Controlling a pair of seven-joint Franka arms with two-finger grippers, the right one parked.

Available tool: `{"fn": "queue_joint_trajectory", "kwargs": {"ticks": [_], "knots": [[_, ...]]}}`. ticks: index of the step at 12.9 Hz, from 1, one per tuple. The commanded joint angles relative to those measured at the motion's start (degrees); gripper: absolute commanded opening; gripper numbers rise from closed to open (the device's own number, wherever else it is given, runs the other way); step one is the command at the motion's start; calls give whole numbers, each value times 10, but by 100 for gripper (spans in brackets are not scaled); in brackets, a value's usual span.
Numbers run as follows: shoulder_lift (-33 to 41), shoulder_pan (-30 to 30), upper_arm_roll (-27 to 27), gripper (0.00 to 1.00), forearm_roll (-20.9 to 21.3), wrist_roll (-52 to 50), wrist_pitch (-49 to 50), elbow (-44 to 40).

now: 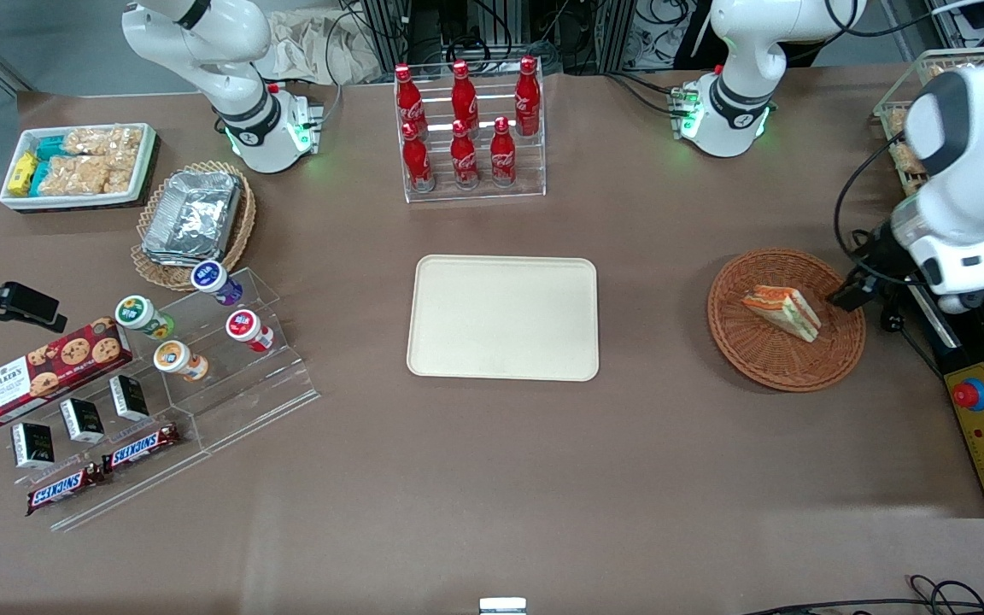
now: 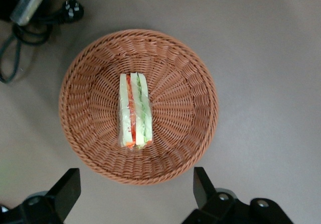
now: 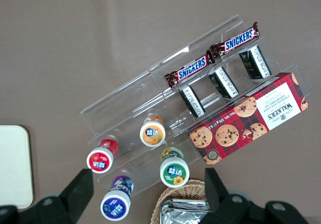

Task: Place sandwich from basket to tray
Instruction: 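Lower the open left gripper around the sandwich and close it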

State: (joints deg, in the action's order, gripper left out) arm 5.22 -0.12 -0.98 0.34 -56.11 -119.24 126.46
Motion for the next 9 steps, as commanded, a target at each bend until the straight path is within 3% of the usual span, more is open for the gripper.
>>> {"fn": "queue_joint_trajectory", "kwargs": {"ticks": [1,9], "knots": [[-5,2,1,100,10,-45,-50,44],[-71,2,1,100,9,-82,-270,157]]}}
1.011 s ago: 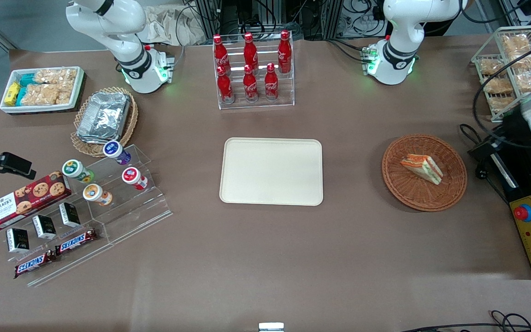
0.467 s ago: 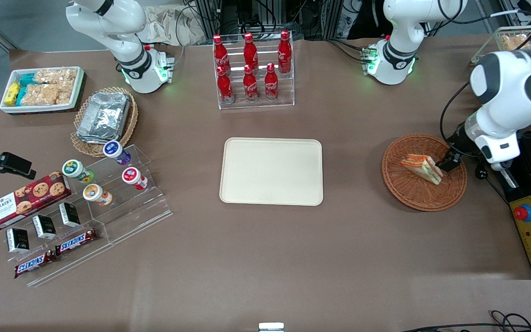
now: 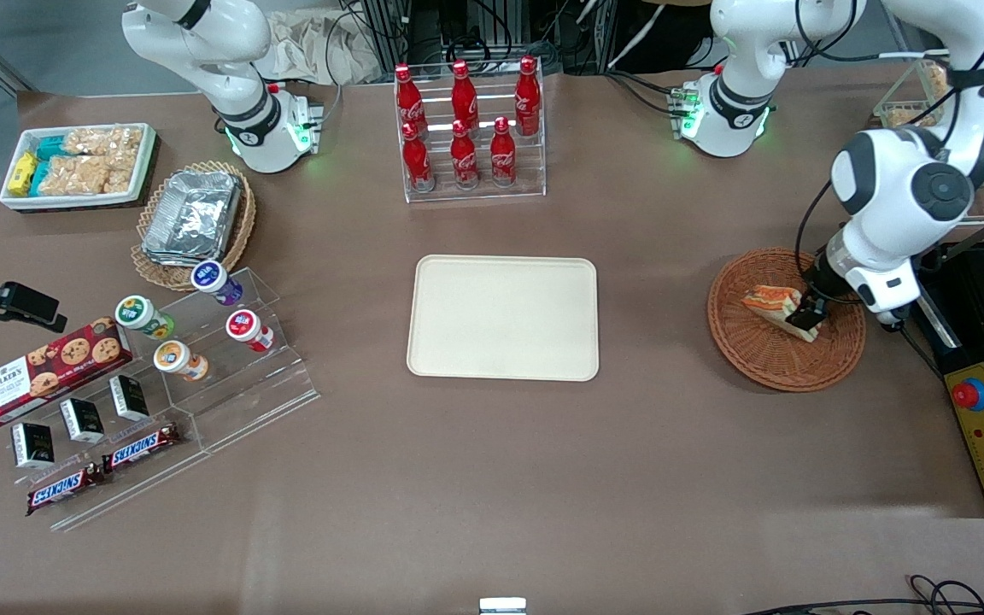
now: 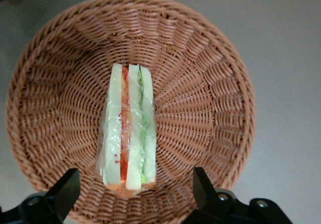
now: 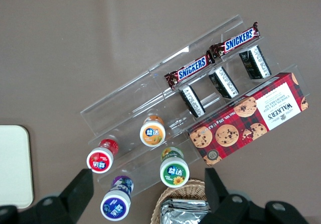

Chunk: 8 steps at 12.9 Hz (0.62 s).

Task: Place sandwich from basket to tray
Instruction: 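Lower the open left gripper around the sandwich and close it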

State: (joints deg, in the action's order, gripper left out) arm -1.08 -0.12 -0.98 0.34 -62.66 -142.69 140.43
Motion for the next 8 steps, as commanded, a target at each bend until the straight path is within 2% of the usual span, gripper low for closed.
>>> {"fn": "queue_joint_trajectory", "kwargs": {"ticks": [1,3,4,5,6,7,8], "knots": [[-17,2,1,100,9,-17,-46,20],[-29,2,0,100,9,-17,-76,34],[-34,2,0,95,9,-17,-86,37],[-38,2,1,63,9,-18,-89,37],[-38,2,0,20,9,-17,-89,36],[-40,2,0,0,9,-17,-89,36],[-41,2,0,0,9,-17,-90,35]]}}
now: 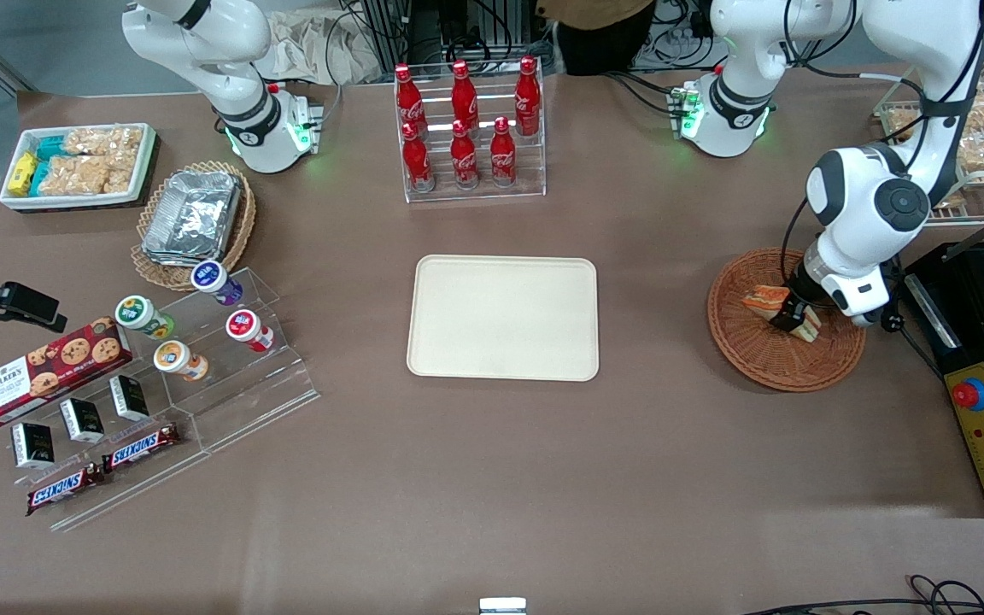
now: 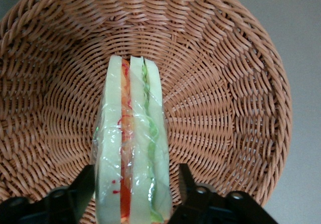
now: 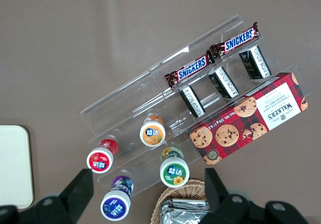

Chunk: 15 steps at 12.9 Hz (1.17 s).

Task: Place sandwich from basket to tray
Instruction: 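Lift the sandwich up out of the basket with the left gripper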

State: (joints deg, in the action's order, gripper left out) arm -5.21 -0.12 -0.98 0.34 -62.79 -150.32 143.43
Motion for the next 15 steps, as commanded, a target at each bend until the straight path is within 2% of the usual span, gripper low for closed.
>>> {"fn": "queue_joint_trajectory", "kwargs": {"ticks": [1,5,8,10,12,13,15], "knots": [[0,2,1,0,9,-14,-14,4],[42,3,1,0,12,15,12,-6],[111,3,2,0,11,93,156,-62],[129,3,15,0,11,127,305,-165],[110,4,39,0,9,151,493,-325],[104,4,52,0,5,168,557,-389],[106,4,94,0,-2,202,627,-458]]}}
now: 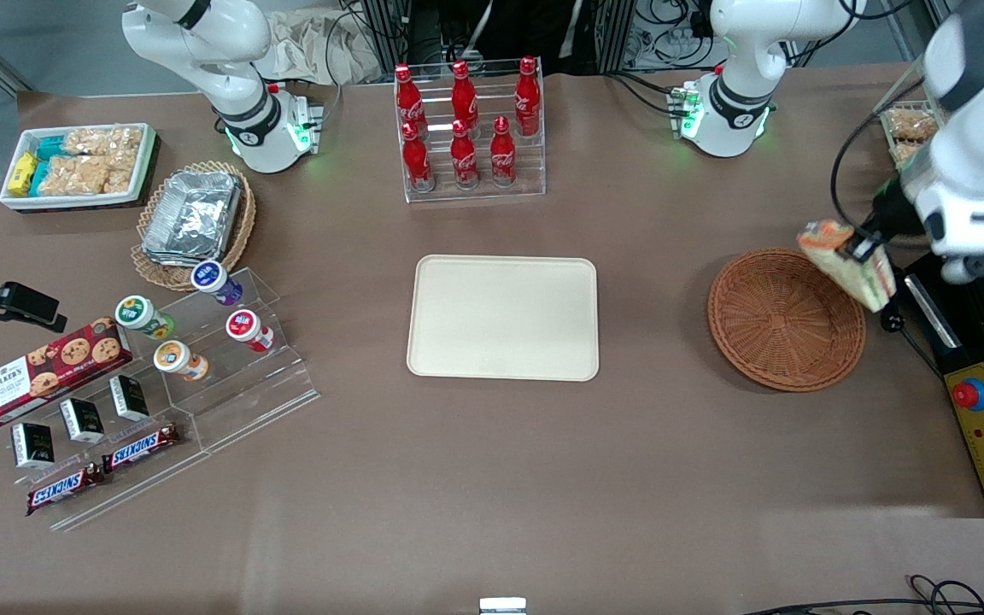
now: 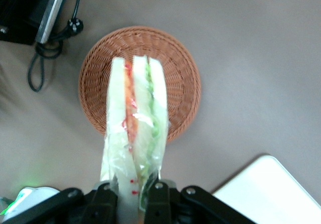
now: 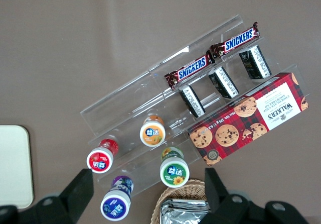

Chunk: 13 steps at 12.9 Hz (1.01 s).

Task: Place sandwich from basket to tray
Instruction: 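Carry the held sandwich over to the cream tray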

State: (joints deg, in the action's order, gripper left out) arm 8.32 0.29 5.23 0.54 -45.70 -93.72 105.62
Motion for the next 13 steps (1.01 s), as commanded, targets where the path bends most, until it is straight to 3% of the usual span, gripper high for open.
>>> {"fn": "queue_joint_trajectory", "kwargs": {"ticks": [1,3,7,13], "knots": [[-30,0,66,0,-4,44,84,-99],[-31,-1,153,0,-7,61,93,-105],[-79,0,250,0,-44,130,57,-86],[-136,4,329,0,-34,132,-358,176]]}}
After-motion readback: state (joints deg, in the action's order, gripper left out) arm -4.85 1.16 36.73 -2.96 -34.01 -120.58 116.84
